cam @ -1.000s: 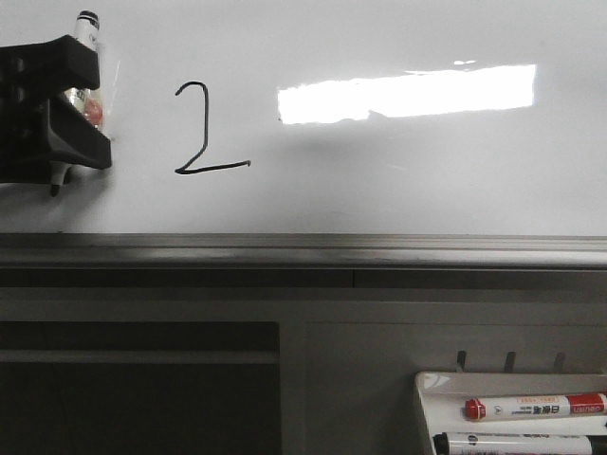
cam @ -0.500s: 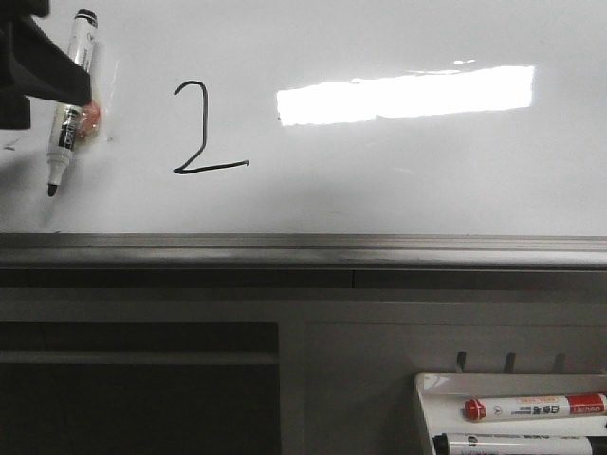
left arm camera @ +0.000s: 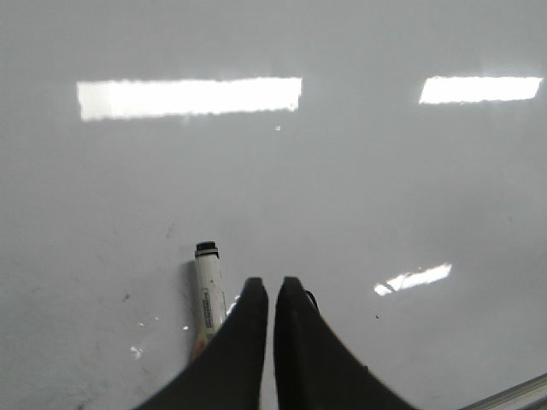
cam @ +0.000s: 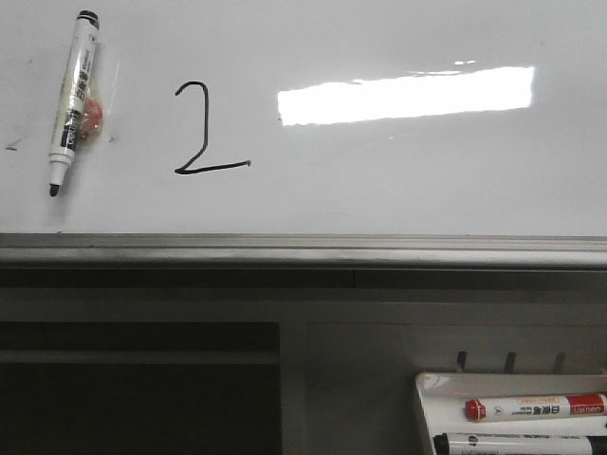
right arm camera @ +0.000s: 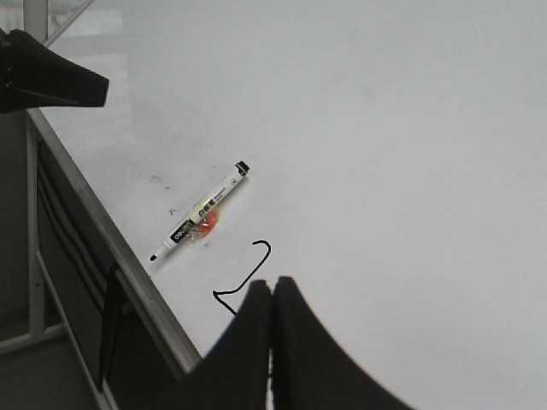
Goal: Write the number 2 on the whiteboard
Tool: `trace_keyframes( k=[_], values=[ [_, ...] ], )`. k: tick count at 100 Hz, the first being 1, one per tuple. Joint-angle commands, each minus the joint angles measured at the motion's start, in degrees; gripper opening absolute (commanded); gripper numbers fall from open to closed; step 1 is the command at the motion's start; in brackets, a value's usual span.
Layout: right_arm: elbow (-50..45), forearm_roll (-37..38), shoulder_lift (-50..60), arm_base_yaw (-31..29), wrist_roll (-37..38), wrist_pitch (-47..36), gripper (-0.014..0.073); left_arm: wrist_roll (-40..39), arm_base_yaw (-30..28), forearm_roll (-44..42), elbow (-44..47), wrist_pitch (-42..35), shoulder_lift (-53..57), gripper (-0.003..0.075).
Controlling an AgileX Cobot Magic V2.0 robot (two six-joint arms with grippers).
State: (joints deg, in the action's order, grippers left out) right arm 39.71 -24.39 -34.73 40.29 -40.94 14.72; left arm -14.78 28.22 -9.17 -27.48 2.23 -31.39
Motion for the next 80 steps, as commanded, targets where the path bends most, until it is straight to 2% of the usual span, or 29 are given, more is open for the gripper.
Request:
trace_keyframes(
  k=[1,18,35,80],
  values=[
    [-3.85,-0.8,7.56,-0.32,0.09,-6.23,-0.0063,-0.43,-0.13,-4.93,-0.29,-1.42,5.19,-0.002],
    [-11.15,-0.8,19.1,-0.32,0.09,-6.38,-0.0063,-0.43,-0.13,-9.23,0.76,5.44,14.8,-0.002],
    [-14.81,-0.8,26.2,-0.32,0.09,-6.26,-0.0063,-0.43,-0.13,-8.99,0.8,6.3,18.85,-0.002],
    [-15.27,-0.8,27.23,-0.32,0.09,-6.15,-0.0063,-0.43,-0.13,-8.99,0.8,6.3,18.96,-0.002]
  ],
)
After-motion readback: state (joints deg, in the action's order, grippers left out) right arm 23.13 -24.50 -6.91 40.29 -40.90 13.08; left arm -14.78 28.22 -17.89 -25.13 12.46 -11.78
